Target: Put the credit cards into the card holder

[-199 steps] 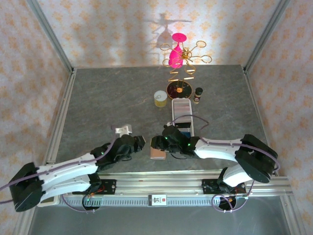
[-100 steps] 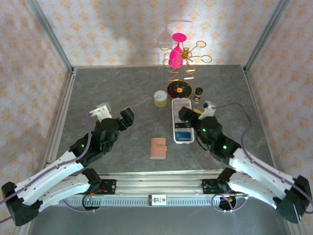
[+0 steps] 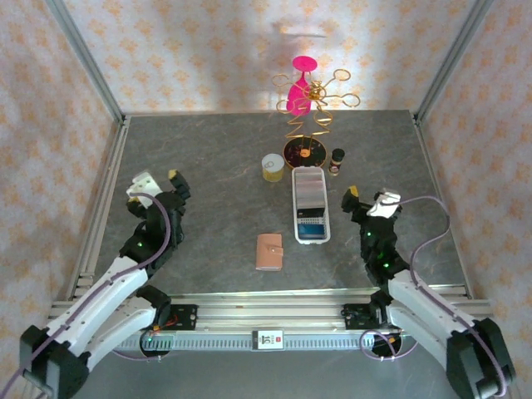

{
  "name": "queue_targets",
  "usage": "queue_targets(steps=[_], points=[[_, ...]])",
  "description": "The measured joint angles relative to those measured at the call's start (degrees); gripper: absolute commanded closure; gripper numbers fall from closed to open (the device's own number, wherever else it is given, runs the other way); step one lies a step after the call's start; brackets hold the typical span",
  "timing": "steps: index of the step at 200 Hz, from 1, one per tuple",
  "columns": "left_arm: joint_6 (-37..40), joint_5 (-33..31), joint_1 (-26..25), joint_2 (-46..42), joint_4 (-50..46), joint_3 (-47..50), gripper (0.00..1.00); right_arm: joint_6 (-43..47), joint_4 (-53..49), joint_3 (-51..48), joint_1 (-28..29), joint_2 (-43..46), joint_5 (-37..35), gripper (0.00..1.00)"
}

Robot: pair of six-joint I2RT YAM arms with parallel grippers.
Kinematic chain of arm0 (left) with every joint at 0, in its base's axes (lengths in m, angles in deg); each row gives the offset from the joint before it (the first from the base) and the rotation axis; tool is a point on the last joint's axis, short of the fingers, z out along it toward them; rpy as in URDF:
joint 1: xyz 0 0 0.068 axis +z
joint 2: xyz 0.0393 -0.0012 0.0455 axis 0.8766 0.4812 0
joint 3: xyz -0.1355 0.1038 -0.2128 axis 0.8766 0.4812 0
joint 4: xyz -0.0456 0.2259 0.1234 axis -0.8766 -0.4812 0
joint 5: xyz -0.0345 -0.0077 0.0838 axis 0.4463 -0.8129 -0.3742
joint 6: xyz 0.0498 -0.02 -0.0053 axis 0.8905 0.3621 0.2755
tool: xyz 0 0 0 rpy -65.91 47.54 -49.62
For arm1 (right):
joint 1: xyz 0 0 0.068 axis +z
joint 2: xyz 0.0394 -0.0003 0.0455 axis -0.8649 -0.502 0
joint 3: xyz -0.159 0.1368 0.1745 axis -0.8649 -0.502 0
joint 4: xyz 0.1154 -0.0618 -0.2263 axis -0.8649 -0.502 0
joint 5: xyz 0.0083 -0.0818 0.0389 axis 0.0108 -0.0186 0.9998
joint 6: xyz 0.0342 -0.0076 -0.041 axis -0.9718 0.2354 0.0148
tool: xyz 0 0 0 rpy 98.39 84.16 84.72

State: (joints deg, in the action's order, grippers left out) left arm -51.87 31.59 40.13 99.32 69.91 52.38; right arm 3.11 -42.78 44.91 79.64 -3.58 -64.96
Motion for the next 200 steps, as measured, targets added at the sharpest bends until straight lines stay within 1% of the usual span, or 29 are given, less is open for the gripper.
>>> queue_targets(steps=[12, 27, 44, 56, 74, 88, 113, 138, 158, 184, 200], points=[[1.0, 1.3, 5.5, 1.5, 2.9, 2.0, 0.01, 0.6, 2.1, -1.1, -3.9, -2.9, 2.3, 0.00], [2.8, 3.8, 10.7, 3.1, 7.0, 5.0, 0.01, 1.3, 4.9, -1.3, -7.4, -6.3, 5.4, 0.00], [5.0, 6.6, 14.5, 4.7, 11.7, 8.4, 0.01, 1.9, 9.0, -1.4, -10.2, -10.3, 8.3, 0.00], [6.5, 8.2, 16.2, 5.8, 15.9, 10.8, 0.01, 1.9, 12.5, -1.7, -11.5, -13.2, 10.0, 0.00], [9.6, 10.3, 17.1, 8.1, 25.3, 15.6, 0.01, 2.4, 17.6, -1.9, -12.4, -18.8, 11.7, 0.00], [11.1, 10.4, 17.1, 11.5, 31.6, 18.9, 0.01, 3.3, 20.0, -1.8, -12.5, -22.5, 13.0, 0.00], [13.0, 10.7, 18.3, 19.5, 38.0, 20.4, 0.00, 5.4, 24.7, -1.7, -12.5, -27.0, 16.0, 0.00], [15.1, 12.9, 20.0, 24.4, 43.9, 20.4, 0.00, 7.3, 29.6, -1.0, -12.5, -31.0, 17.7, 0.00], [17.7, 17.1, 20.8, 28.2, 52.7, 20.5, 0.00, 8.3, 32.7, -0.1, -12.5, -35.1, 18.6, 0.00], [19.5, 22.7, 21.0, 31.0, 56.1, 18.9, 0.00, 8.4, 34.1, 0.4, -14.2, -36.0, 20.0, 0.00], [19.9, 26.9, 21.3, 33.0, 59.3, 18.4, 0.01, 8.2, 37.0, 0.9, -15.4, -39.1, 20.5, 0.00]])
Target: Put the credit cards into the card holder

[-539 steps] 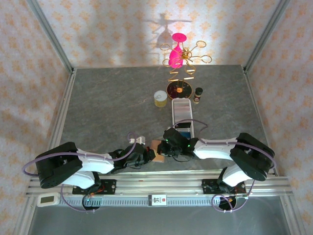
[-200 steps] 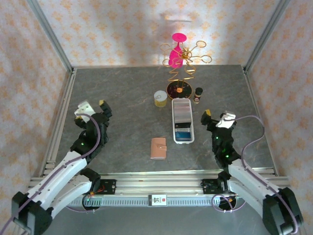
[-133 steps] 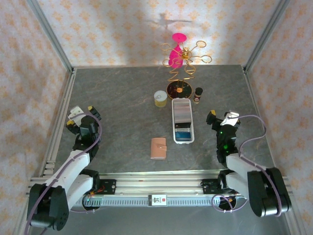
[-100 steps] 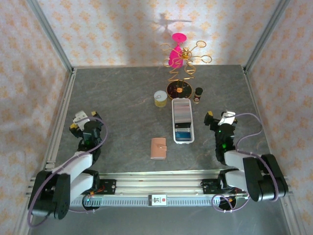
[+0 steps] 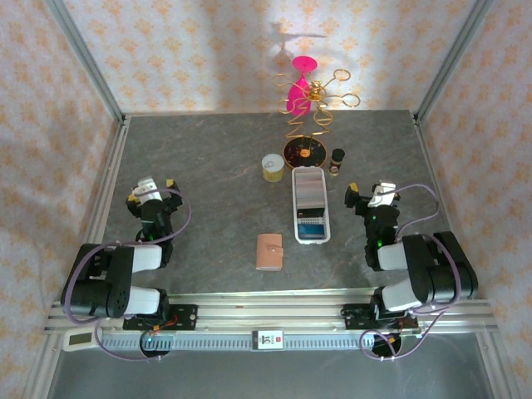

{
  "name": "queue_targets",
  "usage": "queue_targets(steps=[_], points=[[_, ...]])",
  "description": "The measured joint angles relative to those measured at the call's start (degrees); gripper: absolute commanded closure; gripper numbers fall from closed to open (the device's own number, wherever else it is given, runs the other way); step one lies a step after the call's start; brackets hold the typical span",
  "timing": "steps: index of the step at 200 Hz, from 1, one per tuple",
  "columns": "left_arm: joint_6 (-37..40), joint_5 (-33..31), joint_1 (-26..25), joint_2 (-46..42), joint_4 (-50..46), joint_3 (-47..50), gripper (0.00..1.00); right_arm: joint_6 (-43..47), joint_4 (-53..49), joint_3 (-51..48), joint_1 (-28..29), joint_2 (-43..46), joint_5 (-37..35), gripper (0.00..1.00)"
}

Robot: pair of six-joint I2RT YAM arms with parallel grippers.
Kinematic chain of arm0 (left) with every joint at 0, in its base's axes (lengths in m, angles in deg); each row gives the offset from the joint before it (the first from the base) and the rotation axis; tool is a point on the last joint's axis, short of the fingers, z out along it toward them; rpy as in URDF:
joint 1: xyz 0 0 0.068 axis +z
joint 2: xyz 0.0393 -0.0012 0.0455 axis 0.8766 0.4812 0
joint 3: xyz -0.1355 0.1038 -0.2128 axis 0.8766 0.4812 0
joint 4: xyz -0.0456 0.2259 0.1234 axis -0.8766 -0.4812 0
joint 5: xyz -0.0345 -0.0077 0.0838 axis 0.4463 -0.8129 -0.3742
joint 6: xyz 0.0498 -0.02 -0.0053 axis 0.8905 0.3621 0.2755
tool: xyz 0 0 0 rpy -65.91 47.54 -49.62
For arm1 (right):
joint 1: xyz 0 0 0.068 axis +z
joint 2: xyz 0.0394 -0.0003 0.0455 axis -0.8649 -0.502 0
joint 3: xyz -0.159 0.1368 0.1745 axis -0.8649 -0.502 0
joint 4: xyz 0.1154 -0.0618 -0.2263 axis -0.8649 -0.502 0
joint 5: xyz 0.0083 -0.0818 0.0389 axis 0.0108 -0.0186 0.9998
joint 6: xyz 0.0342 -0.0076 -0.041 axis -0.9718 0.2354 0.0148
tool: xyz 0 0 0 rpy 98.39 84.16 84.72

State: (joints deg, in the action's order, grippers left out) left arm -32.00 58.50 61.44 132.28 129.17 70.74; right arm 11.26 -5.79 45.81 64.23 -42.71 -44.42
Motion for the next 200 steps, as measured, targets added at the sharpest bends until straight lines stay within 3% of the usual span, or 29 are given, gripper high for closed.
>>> queue_targets(steps=[31, 200], points=[[1.0, 5.5, 0.2, 9.1, 15.5, 4.3, 0.00, -0.8, 0.3, 0.8, -1.4, -3.1, 1.2, 0.00], [0.4, 3.2, 0.0, 9.2, 16.3, 2.4, 0.01, -2.9, -0.6, 3.2, -1.5, -3.2, -0.8, 0.00]])
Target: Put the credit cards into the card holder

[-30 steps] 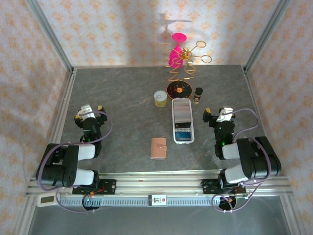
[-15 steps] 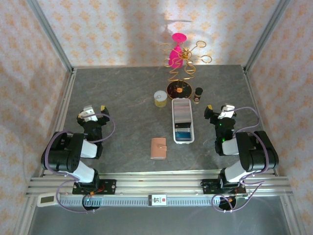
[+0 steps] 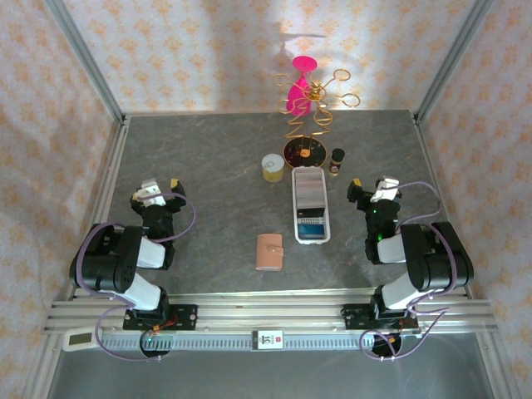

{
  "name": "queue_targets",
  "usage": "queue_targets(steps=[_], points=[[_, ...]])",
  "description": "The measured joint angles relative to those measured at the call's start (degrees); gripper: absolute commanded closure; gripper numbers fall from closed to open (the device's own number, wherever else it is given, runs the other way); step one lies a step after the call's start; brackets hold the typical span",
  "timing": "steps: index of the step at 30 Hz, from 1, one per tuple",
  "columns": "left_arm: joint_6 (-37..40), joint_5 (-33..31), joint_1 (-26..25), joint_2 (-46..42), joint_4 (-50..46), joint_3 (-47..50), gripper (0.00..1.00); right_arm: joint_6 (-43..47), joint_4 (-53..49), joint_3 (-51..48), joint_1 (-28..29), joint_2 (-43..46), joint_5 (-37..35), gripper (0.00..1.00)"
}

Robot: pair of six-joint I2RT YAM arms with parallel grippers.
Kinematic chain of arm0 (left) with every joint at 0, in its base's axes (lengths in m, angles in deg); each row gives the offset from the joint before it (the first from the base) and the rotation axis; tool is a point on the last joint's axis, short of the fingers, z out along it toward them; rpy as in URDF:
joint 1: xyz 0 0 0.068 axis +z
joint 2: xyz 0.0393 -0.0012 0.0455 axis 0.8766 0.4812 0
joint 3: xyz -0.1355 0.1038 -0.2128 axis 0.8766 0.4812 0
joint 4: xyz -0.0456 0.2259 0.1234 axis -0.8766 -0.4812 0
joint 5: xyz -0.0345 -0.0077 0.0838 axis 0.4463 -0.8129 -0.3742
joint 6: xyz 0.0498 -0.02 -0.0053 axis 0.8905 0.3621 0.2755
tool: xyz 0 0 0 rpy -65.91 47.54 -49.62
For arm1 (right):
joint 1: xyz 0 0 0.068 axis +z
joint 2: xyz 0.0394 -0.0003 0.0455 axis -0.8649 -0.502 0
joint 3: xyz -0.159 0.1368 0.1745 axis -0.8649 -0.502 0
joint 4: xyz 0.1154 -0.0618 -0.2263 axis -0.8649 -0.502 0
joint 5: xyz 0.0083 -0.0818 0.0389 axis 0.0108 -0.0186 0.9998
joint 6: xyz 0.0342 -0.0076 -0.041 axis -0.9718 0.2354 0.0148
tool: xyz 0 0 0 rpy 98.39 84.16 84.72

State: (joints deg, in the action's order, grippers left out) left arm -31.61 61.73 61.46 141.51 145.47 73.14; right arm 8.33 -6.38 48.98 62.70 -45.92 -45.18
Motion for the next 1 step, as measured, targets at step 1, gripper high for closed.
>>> queue_targets(steps=[1], points=[[0.0, 0.0, -0.1, 0.0, 0.0, 0.0, 0.01, 0.0, 0.0, 0.0, 0.0, 0.0, 0.0, 0.00]])
